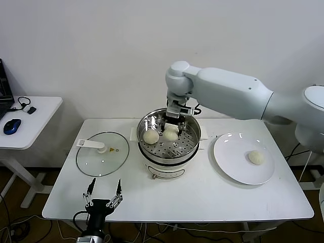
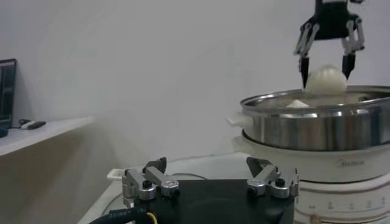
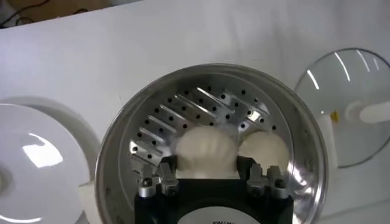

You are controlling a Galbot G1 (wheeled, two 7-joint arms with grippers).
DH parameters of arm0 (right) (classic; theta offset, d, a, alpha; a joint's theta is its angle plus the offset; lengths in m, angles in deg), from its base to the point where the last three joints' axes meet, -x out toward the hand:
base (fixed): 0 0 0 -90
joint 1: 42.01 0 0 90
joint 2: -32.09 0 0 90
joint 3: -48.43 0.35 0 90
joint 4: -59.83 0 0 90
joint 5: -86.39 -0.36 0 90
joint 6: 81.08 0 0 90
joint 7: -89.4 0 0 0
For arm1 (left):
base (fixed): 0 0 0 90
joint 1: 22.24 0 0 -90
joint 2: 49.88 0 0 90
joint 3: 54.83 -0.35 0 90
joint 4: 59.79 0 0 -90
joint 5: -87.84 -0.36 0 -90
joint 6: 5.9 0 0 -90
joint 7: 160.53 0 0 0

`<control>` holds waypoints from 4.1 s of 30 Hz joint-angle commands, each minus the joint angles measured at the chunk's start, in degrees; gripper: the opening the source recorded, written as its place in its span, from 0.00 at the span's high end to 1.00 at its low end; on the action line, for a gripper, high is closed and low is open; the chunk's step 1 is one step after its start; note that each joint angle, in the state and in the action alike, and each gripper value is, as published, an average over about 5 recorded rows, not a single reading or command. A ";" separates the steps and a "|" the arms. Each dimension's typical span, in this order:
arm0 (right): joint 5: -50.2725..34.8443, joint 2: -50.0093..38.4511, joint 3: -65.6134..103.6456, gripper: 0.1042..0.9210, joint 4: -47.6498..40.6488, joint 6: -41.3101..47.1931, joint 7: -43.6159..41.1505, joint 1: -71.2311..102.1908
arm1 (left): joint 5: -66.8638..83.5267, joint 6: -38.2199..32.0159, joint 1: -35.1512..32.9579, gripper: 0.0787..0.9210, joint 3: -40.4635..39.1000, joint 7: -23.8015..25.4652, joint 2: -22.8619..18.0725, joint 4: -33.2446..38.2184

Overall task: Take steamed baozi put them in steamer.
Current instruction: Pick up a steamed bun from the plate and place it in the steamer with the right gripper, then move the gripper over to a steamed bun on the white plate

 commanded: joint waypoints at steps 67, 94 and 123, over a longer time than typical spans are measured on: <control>-21.20 -20.21 -6.37 0.12 -4.29 16.34 1.41 -9.91 | 1.06 -0.43 1.23 0.12 -0.66 0.39 -0.11 0.22; 13.66 -29.08 32.84 0.12 -25.16 15.88 2.20 26.57 | 0.91 -2.37 0.06 0.12 -1.62 0.09 -0.63 0.45; 25.90 -22.65 48.24 0.12 -35.15 8.11 4.73 35.48 | 1.05 -1.74 0.37 0.12 -1.72 0.01 -0.86 -0.68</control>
